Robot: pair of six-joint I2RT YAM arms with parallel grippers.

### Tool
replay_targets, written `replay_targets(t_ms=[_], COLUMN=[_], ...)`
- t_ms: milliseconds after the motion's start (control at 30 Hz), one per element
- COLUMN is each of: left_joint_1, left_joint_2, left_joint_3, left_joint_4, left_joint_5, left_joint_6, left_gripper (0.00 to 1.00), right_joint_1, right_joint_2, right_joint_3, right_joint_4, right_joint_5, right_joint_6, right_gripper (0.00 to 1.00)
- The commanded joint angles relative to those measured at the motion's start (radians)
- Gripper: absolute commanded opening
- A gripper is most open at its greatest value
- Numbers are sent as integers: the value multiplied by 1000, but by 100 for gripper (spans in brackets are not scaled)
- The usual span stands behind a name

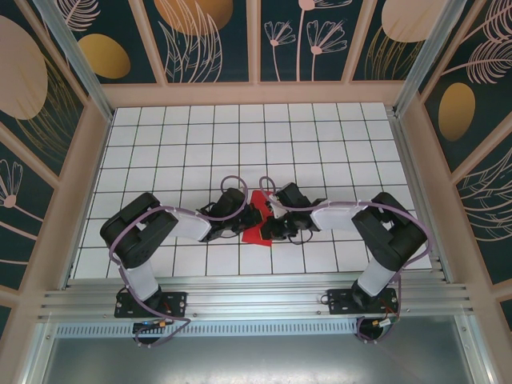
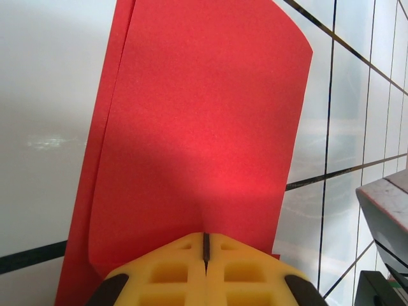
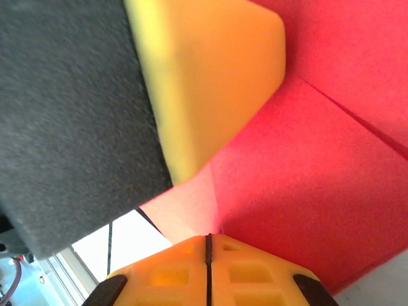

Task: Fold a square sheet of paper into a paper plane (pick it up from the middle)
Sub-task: Fold the triangle a second time at the center of the table.

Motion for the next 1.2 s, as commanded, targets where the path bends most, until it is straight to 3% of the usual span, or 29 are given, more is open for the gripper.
replay_targets(t_ms=[0, 533, 900, 1100, 1167], left_joint_1=[1, 0, 0, 0, 0], left_joint_2=[30, 50, -1, -135, -172], left_joint_3=[-18, -51, -40, 7, 20], left_joint_4=[-66, -78, -62, -73, -90], left_joint_5=[-45, -75, -34, -7, -15], left_joint_6=[16, 9, 25, 33, 35], left_gripper=[0, 0, 0, 11, 17], right_joint_1=[2, -22, -56, -98, -108], right_joint_2=[-10, -83, -231, -323, -322], right_joint_3=[-34, -169, -206, -158, -149], right_joint_4=[-42, -24, -25, -20, -2], right_joint_5=[-8, -59, -52, 92, 125], right_joint_6=[-16, -6, 3, 68, 98], right_gripper=[9, 10, 10, 16, 26])
